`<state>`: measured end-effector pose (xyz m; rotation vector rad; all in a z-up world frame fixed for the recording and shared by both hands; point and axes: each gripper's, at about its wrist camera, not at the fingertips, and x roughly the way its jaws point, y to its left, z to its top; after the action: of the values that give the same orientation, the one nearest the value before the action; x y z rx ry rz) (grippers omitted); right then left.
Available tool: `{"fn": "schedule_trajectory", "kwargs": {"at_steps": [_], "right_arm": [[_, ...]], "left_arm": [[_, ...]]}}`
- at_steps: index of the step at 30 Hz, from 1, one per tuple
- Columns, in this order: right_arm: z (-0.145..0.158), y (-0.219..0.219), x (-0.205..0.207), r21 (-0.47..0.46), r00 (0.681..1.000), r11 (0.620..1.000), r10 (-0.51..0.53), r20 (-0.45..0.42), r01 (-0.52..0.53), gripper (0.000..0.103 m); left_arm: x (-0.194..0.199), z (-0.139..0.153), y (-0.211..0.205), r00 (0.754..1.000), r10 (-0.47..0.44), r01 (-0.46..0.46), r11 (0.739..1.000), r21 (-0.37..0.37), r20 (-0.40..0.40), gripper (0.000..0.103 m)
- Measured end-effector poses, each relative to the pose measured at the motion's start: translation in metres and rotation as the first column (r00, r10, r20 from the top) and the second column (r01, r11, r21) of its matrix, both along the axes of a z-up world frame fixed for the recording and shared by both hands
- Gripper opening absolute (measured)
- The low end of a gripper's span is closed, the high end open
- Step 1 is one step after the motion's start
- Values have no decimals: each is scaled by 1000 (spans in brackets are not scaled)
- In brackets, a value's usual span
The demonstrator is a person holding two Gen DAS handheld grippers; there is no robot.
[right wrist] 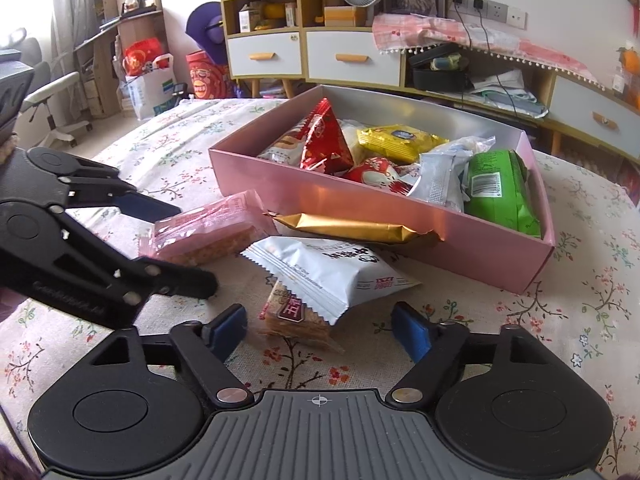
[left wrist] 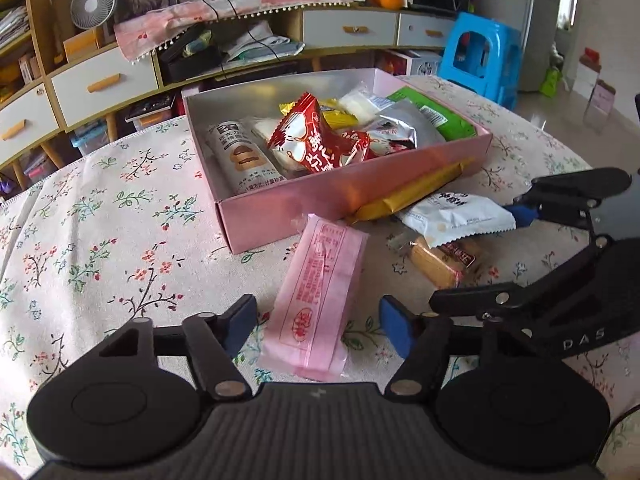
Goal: Organize snacks
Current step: 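Grasp the pink pastry pack with the left tool while the right tool grasps the brown biscuit pack, then lift both packs and lower them into the pink box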
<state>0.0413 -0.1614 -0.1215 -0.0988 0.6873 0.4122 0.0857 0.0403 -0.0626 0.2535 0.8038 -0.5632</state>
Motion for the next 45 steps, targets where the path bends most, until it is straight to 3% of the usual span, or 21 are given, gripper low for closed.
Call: {"fn": "schedule_trajectory", "kwargs": {"at_steps": [4,7,11,28,35,45], "right_arm": [[3,2,-3,7,999,1000,30,-16,-30,48],[5,1,-4,6,999,1000,28,-33,-28,46],[8,-5,-5,17,998,1000,12,-63,-11,41],[13,-49,-13,-36,975,988,-155,-157,152,40],[12,-71,-9,-69,945,964,-266,-191,257,40],[11,-76,-8,-62,946,964,-265,-188,258,47]], "left_arm": [[0,3,-1,1000,26,-26,1000,-8,-11,37],[0,5,1,997,62,-63,998,-18,-38,32],[-2,7,4,991,111,-114,993,-23,-79,31],[-19,11,10,956,222,-224,974,12,-191,31],[-26,11,3,950,252,-247,968,50,-183,34],[-26,10,-3,937,288,-285,957,44,-195,42]]}}
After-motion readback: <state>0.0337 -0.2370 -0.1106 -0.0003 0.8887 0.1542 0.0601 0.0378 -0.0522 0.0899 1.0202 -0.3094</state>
